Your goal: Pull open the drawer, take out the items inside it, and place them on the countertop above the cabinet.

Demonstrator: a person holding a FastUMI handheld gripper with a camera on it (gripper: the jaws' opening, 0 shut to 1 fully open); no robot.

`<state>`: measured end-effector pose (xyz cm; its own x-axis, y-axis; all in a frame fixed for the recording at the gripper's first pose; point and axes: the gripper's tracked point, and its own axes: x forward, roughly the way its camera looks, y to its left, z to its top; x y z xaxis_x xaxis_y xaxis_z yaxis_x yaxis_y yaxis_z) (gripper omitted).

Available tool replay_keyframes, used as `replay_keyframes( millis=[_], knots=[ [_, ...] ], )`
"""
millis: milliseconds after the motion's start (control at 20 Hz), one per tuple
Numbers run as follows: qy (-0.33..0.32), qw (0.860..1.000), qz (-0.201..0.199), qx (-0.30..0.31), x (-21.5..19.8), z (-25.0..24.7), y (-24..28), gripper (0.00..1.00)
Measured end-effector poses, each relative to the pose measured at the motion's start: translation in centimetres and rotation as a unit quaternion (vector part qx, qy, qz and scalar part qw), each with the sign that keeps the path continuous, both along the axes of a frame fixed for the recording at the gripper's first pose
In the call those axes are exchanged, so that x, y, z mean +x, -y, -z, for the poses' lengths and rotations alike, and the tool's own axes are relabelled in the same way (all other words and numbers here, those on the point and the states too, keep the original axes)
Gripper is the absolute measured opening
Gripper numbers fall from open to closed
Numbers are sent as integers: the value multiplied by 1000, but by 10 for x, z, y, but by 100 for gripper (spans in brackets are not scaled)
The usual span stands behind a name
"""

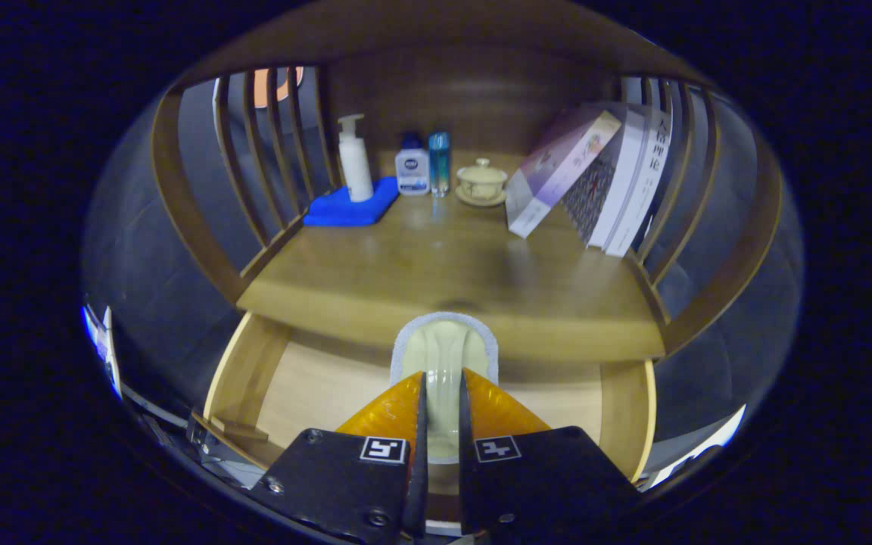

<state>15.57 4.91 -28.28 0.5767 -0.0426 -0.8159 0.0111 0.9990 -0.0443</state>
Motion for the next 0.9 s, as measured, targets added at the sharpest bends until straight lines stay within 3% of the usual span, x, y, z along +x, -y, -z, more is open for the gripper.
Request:
replay_keyframes(
  millis=[250,450,900],
  knots=[
    [26,999,10,-37,53,-13,14,20],
    [33,999,26,-9,91,-9,12,20],
    [19,999,37,-16,132,30,21,19]
  ],
)
